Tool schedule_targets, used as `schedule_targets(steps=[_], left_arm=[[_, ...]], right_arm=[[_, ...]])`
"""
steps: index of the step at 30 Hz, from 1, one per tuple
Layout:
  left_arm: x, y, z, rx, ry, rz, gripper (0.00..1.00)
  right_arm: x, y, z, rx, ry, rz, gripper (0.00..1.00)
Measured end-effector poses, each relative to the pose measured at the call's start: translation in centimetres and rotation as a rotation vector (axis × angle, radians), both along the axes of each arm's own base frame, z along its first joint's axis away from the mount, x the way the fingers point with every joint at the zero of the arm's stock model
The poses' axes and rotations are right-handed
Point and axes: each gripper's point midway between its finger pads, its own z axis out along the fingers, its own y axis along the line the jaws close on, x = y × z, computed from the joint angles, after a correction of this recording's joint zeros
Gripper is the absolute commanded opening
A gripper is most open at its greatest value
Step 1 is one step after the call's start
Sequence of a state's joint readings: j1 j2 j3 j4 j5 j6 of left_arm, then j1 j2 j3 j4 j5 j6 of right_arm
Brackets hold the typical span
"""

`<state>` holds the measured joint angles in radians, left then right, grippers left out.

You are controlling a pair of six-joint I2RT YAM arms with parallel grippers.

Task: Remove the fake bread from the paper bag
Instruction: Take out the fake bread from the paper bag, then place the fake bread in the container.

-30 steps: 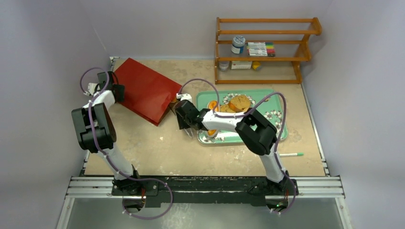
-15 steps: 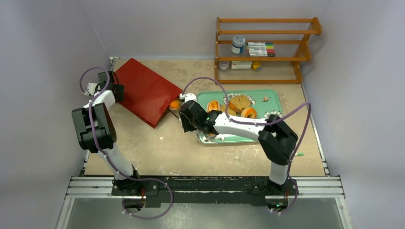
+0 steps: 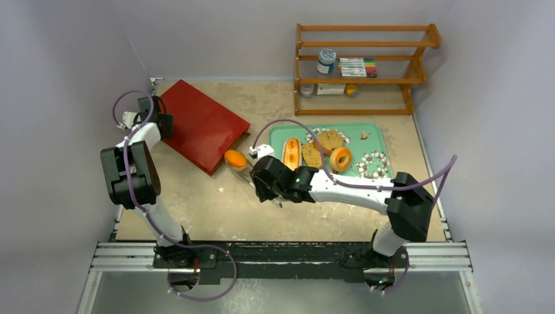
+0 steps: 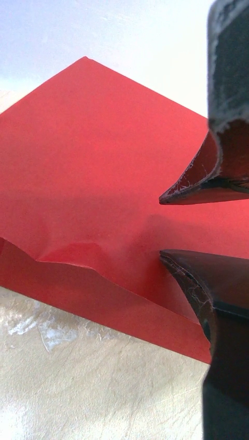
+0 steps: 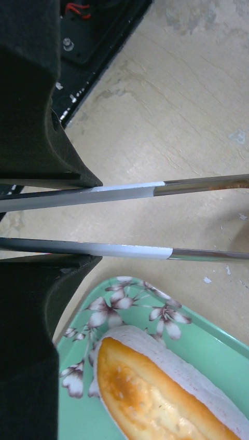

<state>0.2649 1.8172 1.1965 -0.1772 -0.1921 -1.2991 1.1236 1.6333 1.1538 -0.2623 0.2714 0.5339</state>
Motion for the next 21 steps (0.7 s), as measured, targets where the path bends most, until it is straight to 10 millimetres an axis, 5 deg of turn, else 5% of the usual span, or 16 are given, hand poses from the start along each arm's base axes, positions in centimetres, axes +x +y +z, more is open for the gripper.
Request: schedule_targets(steps=[13,21], left_arm=[[0.3,0.1,0.5,0.007,-0.007,0.002,0.36],[0.3,-0.6,0.3,0.013,0.002,-0.007,0.36]], right_arm=[[-2.1,-3.8,8.2,0.131,-0.077,-0.071,0.11],[-1.8,-8.8,9.8,0.126,-0.102,-0.294,0.11]])
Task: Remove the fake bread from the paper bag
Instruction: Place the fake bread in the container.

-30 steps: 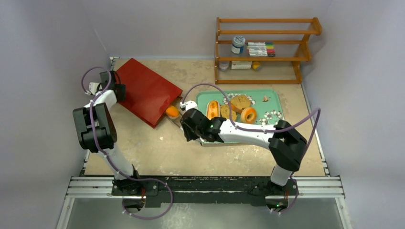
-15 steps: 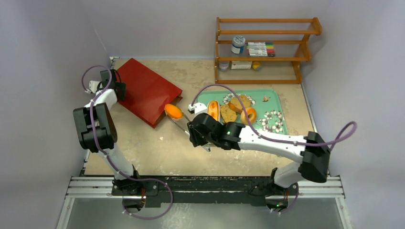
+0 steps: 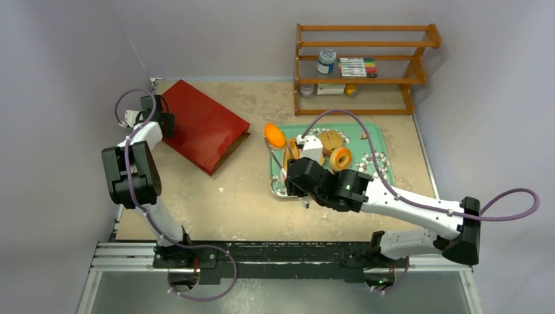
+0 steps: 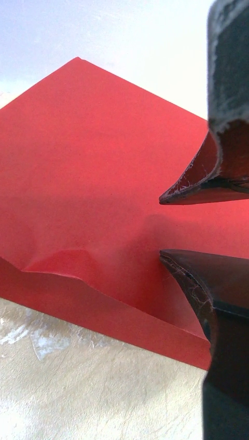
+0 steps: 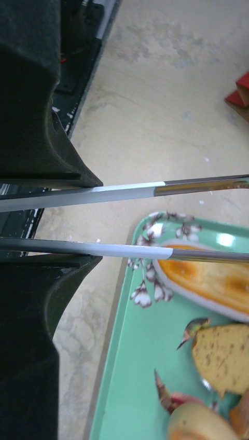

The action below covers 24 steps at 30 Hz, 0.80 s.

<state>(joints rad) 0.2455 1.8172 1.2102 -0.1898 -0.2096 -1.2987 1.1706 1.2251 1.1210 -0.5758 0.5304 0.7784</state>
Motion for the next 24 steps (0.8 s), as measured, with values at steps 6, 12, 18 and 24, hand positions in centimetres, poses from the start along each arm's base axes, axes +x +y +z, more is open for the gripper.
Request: schedule_targets(steps=[6,12,18,24], left_arm=[[0.1,-0.5,0.0,0.001,0.001,-0.009,0.36],[0.3,-1.2,0.0,0.003,0.001,-0.024,0.36],[0.5,-2.0,0.1,0.003,-0.002,-0.041,0.36],[0.5,-2.1,0.1,0.003,-0.003,-0.044,0.36]], right_arm=[[1.5,-3.9,-1.0,-0.011,0.013,-0.193,0.1],[4.7,-9.8,-2.5,-0.008,0.02,-0.431,0.1],[6.6,-14.6,-2.8,0.038,0.011,-0.62,0.09],[6.8,-18.0,-5.4,0.03,0.063,-0.737,0.1]])
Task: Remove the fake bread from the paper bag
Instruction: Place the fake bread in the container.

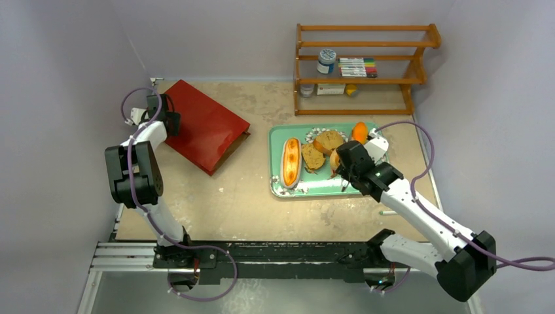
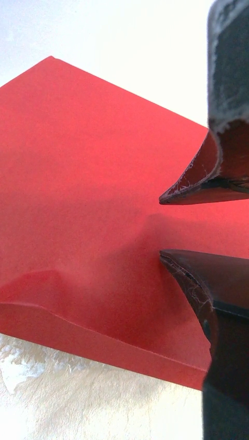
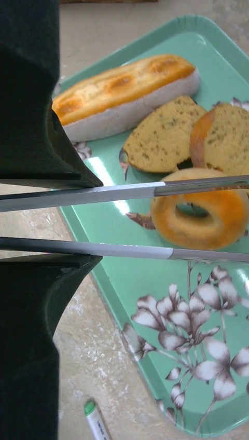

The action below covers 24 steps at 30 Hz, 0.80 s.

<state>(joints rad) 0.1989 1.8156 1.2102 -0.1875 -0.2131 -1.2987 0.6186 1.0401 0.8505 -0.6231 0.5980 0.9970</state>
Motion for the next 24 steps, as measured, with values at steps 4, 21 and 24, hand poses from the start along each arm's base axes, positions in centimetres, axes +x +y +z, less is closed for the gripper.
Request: schedule_targets(steps=[4,21,24], left_arm=[[0.1,-0.3,0.0,0.0,0.0,-0.006,0.36],[0.0,-0.9,0.8,0.001,-0.021,-0.019,0.37],[-0.1,-1.0,1.0,0.001,-0.026,-0.018,0.37]], right_arm=[[-0.5,-1.4,-1.3,0.016,0.029,-0.049,0.1],[-1.7,-0.8,-4.7,0.118,0.091,-0.081,0.42],[-1.8,-0.8,-4.4,0.134,0.08,-0.086,0.43]])
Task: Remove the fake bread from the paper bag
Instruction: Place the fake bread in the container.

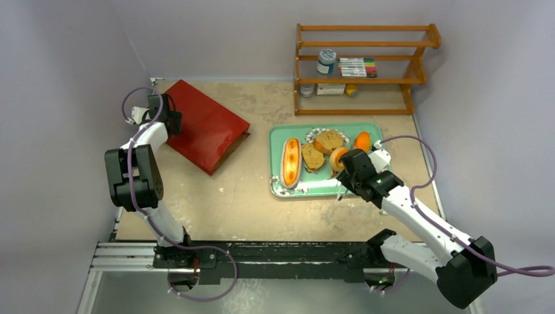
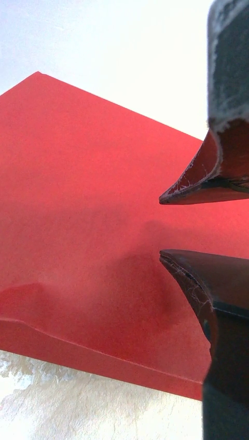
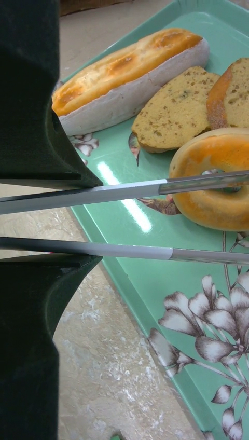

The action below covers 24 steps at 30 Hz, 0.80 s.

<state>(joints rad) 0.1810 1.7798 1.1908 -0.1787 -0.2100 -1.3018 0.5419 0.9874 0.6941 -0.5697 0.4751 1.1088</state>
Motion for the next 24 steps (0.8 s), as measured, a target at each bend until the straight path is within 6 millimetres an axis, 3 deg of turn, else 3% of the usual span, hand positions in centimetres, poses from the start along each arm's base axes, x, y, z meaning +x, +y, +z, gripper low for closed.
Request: schedule_targets(steps=[17,24], left_arm=[[0.1,-0.5,0.0,-0.004,-0.006,-0.005,0.37],[0.1,-0.6,0.0,-0.003,-0.006,-0.005,0.37]], right_arm=[[-0.5,-1.1,-1.0,0.01,0.013,-0.057,0.46],[-0.4,-1.4,0.0,0.011,-0.024,-0.067,0.45]])
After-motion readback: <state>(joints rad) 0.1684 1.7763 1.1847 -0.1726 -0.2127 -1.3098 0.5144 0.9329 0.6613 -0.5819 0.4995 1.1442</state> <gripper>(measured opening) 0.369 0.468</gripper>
